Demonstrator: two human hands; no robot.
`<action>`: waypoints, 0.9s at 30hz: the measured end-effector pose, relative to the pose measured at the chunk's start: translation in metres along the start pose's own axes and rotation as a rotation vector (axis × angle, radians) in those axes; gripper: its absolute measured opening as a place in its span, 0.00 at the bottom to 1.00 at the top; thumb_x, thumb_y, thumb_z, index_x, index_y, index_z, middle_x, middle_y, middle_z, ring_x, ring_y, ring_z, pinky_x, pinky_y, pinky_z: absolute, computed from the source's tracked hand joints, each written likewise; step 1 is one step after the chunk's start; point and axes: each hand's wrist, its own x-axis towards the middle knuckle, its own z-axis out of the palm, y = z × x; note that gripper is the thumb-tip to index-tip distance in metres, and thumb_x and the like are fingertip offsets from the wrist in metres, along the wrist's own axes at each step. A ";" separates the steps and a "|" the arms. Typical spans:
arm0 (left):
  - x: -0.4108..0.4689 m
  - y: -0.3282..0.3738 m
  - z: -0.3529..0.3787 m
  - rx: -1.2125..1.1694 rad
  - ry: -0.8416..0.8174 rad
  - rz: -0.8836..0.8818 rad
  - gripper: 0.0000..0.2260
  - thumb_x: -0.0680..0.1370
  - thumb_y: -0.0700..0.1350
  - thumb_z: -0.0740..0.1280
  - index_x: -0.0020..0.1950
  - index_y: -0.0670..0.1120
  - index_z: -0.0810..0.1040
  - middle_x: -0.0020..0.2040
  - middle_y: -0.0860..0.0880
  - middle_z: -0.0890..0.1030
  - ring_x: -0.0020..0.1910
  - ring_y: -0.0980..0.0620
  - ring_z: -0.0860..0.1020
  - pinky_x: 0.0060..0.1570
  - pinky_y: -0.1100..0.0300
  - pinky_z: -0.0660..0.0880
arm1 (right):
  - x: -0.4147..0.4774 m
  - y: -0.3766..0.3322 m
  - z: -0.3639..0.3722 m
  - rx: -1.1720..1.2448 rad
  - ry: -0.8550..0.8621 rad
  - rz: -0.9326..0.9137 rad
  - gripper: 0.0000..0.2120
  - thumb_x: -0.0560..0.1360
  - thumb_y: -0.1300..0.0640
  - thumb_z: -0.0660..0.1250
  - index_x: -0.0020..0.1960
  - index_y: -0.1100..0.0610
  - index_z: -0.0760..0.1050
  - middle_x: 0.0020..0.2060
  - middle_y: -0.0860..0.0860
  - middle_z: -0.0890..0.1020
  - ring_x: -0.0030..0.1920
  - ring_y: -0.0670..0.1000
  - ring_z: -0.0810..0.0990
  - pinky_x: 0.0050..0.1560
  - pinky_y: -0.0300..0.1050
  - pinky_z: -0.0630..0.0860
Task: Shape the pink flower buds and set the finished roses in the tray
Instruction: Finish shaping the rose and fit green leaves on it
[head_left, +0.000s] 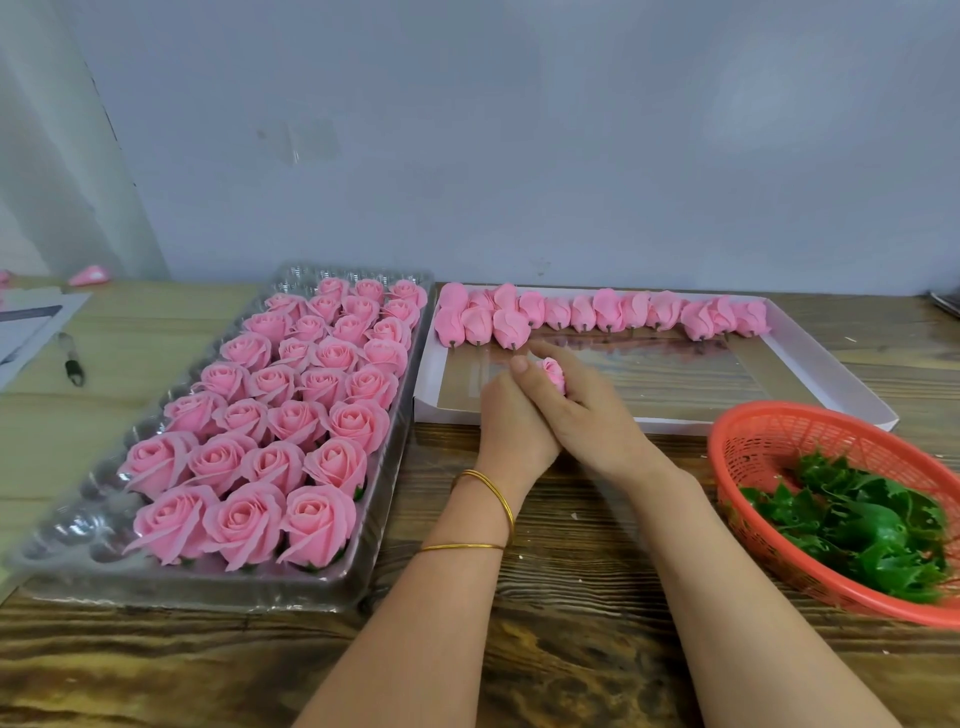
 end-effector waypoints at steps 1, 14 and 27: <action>0.000 -0.001 0.000 0.004 0.006 -0.003 0.12 0.78 0.39 0.62 0.35 0.49 0.72 0.31 0.54 0.72 0.37 0.50 0.76 0.36 0.61 0.66 | -0.001 0.000 -0.001 -0.004 -0.006 -0.008 0.18 0.80 0.44 0.62 0.56 0.58 0.77 0.48 0.50 0.84 0.51 0.46 0.81 0.58 0.51 0.76; -0.001 0.001 -0.001 -0.314 -0.029 -0.151 0.03 0.71 0.36 0.71 0.39 0.43 0.80 0.35 0.47 0.82 0.37 0.51 0.80 0.36 0.60 0.75 | 0.002 -0.001 -0.015 0.310 0.060 0.091 0.20 0.74 0.42 0.64 0.60 0.52 0.78 0.54 0.48 0.83 0.57 0.44 0.80 0.57 0.39 0.76; -0.003 0.002 0.003 -0.324 -0.071 -0.120 0.15 0.66 0.34 0.74 0.37 0.54 0.76 0.37 0.52 0.80 0.39 0.55 0.80 0.40 0.62 0.77 | 0.004 -0.012 -0.016 0.683 0.010 0.127 0.14 0.81 0.64 0.59 0.40 0.64 0.78 0.47 0.55 0.86 0.49 0.49 0.84 0.53 0.40 0.79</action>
